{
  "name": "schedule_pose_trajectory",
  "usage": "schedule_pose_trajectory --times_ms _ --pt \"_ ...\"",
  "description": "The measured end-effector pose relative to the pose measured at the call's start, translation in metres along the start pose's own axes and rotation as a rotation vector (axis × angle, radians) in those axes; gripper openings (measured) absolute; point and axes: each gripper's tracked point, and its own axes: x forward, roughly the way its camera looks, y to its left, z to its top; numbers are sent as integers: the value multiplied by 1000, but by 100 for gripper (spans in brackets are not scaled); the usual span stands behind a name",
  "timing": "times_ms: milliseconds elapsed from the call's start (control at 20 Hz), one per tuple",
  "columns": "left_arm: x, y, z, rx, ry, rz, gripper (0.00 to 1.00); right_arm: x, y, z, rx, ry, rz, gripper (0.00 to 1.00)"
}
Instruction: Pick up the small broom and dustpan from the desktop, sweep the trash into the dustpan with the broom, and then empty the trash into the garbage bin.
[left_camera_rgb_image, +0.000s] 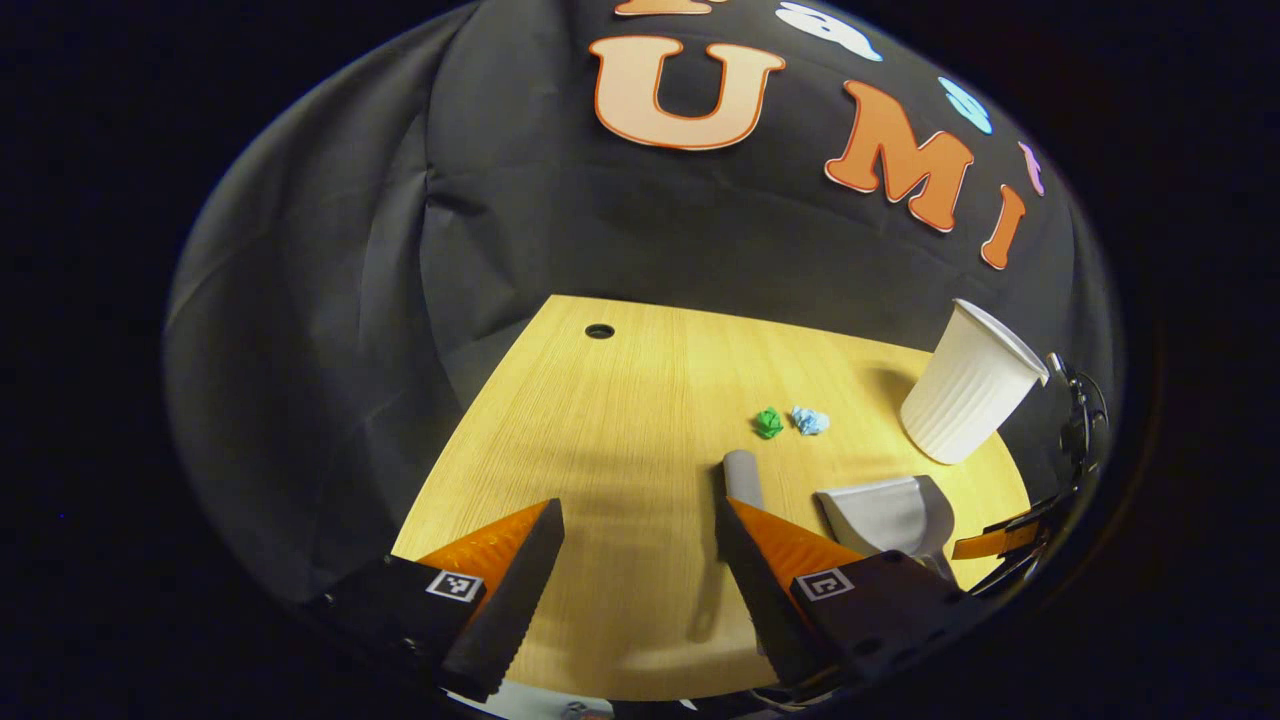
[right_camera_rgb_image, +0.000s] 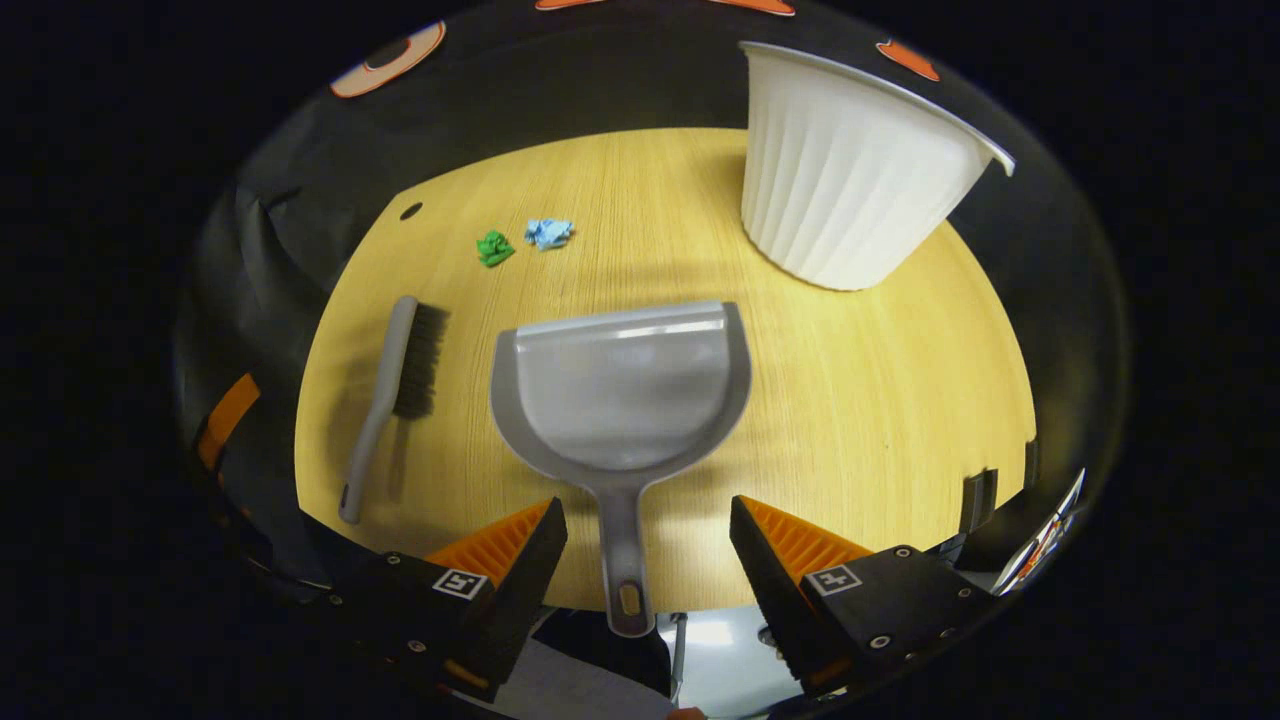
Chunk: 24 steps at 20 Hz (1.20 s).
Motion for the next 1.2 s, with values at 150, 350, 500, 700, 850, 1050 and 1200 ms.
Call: schedule_pose_trajectory --times_ms 150,350,500,700,850,1050,1200 --pt "2 8 -15 -6 45 16 97 19 1 -8 -53 66 -24 99" --pt "3 13 -21 -2 76 34 97 34 4 -17 -71 147 -24 99" --pt "4 13 -21 1 86 35 98 43 3 -17 -103 178 -45 96" --pt "7 10 -19 9 92 26 97 52 7 -29 -104 245 -34 57" --pt "10 7 -20 27 103 21 98 52 7 -30 -122 252 -36 33" --pt "10 -1 -17 10 120 9 98 53 7 -28 -75 248 -43 21" --pt "13 -15 -20 26 165 -35 98 53 7 -29 -57 236 -36 18"
